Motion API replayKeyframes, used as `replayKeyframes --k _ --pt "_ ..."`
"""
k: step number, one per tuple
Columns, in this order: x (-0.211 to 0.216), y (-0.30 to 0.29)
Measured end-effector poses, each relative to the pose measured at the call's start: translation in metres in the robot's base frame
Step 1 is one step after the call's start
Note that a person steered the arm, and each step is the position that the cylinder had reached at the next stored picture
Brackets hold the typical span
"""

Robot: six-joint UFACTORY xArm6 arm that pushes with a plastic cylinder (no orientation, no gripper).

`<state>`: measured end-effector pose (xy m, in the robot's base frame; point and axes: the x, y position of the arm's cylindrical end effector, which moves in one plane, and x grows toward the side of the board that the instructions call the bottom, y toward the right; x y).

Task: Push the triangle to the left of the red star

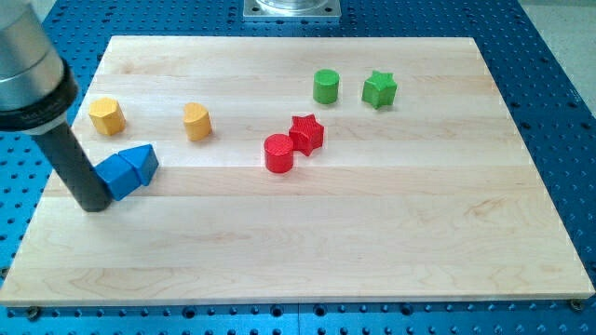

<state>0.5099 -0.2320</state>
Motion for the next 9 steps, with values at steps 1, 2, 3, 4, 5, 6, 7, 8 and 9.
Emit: replayKeyframes --k 1,2,3,4,5,6,7,8,9 --pt "0.012 -0.043" --pt "-0.025 -0.015" --pt "-0.053 0.061" --pt "-0.05 0.058" --pt "-0.051 0.108" --pt "-0.051 0.176" --pt "-0.045 0.17" --pt "-0.041 0.087" --pt "-0.073 0.08"
